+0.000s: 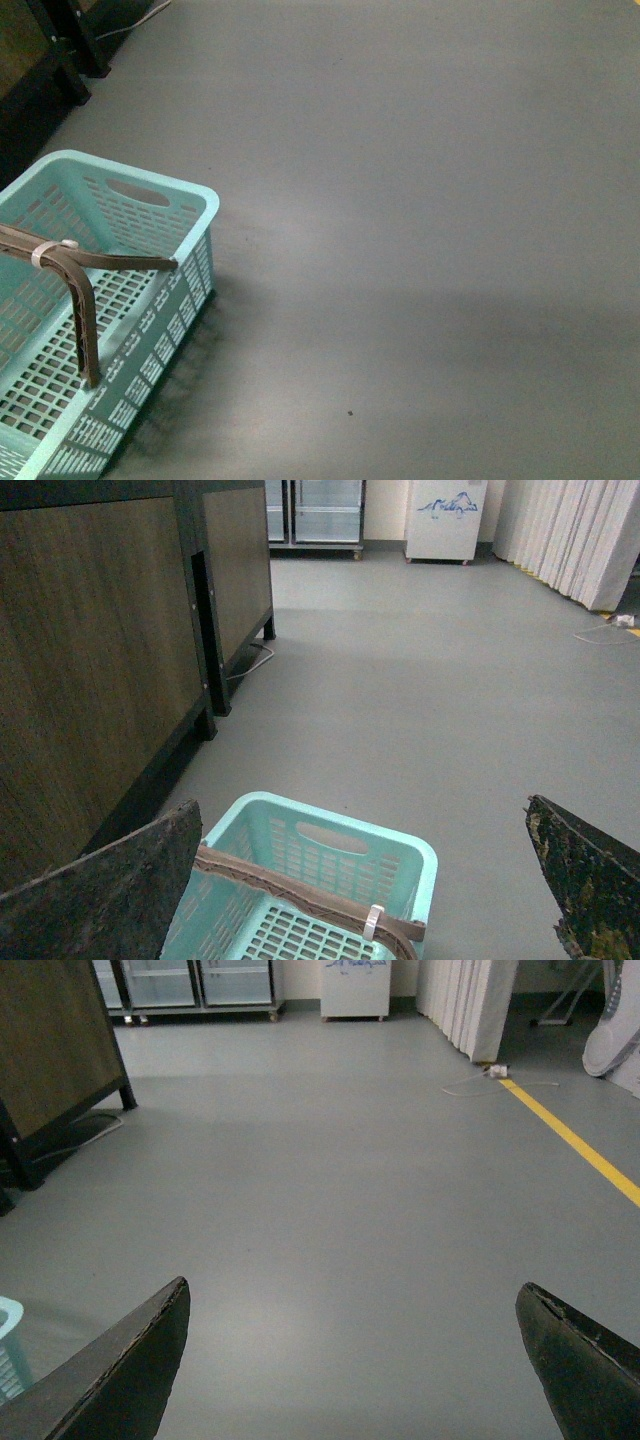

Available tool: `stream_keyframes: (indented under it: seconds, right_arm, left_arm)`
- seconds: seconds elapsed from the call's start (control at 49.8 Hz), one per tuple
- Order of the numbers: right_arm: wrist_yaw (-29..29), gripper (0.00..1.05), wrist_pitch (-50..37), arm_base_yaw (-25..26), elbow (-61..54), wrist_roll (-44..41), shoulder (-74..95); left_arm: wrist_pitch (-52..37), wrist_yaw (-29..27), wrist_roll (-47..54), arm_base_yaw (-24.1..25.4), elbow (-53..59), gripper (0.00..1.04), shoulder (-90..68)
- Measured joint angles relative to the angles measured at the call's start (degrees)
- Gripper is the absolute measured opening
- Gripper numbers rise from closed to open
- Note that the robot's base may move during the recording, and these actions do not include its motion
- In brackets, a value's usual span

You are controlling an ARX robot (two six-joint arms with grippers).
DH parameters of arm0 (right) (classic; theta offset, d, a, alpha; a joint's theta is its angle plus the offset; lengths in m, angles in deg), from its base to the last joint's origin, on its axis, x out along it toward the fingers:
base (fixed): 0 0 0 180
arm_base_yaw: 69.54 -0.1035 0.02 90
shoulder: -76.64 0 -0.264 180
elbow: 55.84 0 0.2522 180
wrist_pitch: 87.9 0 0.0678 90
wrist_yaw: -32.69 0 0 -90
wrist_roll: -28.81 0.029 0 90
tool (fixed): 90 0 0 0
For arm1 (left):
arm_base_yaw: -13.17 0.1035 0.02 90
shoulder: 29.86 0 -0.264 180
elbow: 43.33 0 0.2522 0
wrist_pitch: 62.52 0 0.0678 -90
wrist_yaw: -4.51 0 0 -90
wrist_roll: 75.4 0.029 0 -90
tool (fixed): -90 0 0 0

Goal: Pick lemon and mango into basket

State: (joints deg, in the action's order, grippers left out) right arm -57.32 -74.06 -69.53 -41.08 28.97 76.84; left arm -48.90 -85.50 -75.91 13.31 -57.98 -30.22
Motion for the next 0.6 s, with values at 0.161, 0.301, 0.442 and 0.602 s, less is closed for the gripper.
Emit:
stream_keyframes:
  seconds: [0.161,0.301,0.442,0.602]
  right_arm:
    - [0.0,0.96,0.0,0.0,0.0,0.0,0.0]
    - [0.0,0.96,0.0,0.0,0.0,0.0,0.0]
    - [0.0,0.96,0.0,0.0,0.0,0.0,0.0]
    - [0.0,0.96,0.0,0.0,0.0,0.0,0.0]
  left_arm:
    - [0.0,0.0,0.0,0.0,0.0,0.98,0.0]
    - [0.0,0.0,0.0,0.0,0.0,0.98,0.0]
    - [0.0,0.0,0.0,0.0,0.0,0.98,0.0]
    - [22.4,1.8,-18.0,-0.2,-9.4,0.98,-12.8]
